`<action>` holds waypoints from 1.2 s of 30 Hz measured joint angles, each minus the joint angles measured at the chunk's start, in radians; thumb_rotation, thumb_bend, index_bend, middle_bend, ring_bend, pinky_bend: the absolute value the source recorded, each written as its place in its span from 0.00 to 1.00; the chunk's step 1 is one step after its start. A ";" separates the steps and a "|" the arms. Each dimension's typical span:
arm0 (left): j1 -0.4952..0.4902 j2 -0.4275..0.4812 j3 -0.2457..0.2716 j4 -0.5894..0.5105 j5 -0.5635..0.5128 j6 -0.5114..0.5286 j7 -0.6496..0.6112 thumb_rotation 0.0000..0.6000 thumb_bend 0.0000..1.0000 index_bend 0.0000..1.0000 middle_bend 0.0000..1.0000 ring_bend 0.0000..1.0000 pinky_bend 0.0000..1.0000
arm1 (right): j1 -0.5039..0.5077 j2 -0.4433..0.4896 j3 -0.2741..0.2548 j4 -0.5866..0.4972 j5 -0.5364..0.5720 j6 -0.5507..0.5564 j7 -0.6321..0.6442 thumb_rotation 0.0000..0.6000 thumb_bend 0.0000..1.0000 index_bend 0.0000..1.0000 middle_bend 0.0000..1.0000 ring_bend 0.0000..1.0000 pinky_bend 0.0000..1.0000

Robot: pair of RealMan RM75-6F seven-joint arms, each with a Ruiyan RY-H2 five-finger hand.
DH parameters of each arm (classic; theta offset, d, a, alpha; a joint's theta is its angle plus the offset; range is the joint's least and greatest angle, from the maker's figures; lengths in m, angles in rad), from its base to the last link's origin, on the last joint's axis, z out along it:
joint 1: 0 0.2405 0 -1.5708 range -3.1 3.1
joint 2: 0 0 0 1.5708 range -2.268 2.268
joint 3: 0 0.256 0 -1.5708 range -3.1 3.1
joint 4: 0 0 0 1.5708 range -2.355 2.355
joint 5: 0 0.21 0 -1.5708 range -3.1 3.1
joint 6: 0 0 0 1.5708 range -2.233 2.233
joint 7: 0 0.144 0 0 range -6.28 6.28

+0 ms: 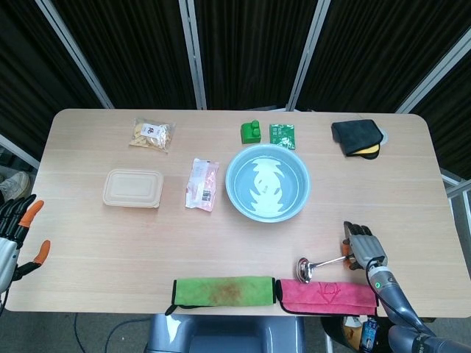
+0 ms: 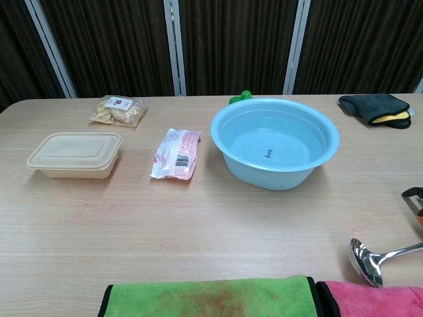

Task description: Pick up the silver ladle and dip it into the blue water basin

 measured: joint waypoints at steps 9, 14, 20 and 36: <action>0.006 0.002 0.002 0.001 0.007 0.015 -0.003 1.00 0.44 0.00 0.00 0.00 0.00 | -0.015 0.096 0.003 -0.138 0.008 0.067 -0.053 1.00 0.35 0.70 0.00 0.00 0.00; 0.006 0.003 0.006 0.003 0.016 0.017 -0.008 1.00 0.44 0.00 0.00 0.00 0.00 | -0.020 0.152 0.004 -0.215 0.009 0.100 -0.080 1.00 0.37 0.70 0.00 0.00 0.00; 0.005 0.004 0.010 0.004 0.020 0.014 -0.011 1.00 0.44 0.00 0.00 0.00 0.00 | -0.021 0.231 0.008 -0.311 0.016 0.117 -0.097 1.00 0.38 0.70 0.00 0.00 0.00; 0.002 -0.002 0.012 0.001 0.014 -0.002 0.011 1.00 0.44 0.00 0.00 0.00 0.00 | 0.051 0.414 0.052 -0.508 0.136 0.097 -0.180 1.00 0.39 0.71 0.00 0.00 0.00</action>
